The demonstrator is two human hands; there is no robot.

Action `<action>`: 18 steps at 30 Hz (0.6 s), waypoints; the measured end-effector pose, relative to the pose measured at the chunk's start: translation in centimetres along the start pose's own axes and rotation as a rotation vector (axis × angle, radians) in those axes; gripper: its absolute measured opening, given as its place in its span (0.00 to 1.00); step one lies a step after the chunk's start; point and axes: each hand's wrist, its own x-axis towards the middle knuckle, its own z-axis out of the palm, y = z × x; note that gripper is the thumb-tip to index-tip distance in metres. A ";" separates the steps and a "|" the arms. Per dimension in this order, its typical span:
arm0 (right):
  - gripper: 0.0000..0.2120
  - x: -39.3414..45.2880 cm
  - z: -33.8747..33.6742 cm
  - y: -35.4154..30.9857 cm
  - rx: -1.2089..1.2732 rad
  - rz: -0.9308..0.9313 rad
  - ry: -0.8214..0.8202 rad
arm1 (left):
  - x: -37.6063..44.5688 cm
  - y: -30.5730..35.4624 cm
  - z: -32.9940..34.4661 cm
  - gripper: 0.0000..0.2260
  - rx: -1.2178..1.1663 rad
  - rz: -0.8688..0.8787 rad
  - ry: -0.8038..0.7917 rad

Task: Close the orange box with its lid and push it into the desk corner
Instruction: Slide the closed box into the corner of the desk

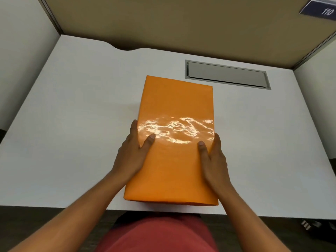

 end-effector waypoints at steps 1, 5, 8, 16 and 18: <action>0.35 0.0 0.0 0.0 0.007 0.002 0.006 | -0.1 0.1 0.1 0.41 0.013 0.014 0.013; 0.35 -0.2 0.2 -0.1 0.019 0.009 0.015 | -0.2 -0.1 0.1 0.40 0.028 0.045 0.043; 0.37 0.0 0.7 -0.3 0.086 0.034 0.026 | 0.2 -0.7 -0.5 0.40 0.003 0.038 0.013; 0.50 0.5 -0.9 0.9 0.264 0.029 -0.142 | -0.4 0.3 -0.3 0.48 -0.127 -0.104 0.035; 0.51 0.6 -1.1 0.6 0.260 0.029 -0.136 | -0.1 0.2 -0.3 0.50 -0.113 -0.094 0.040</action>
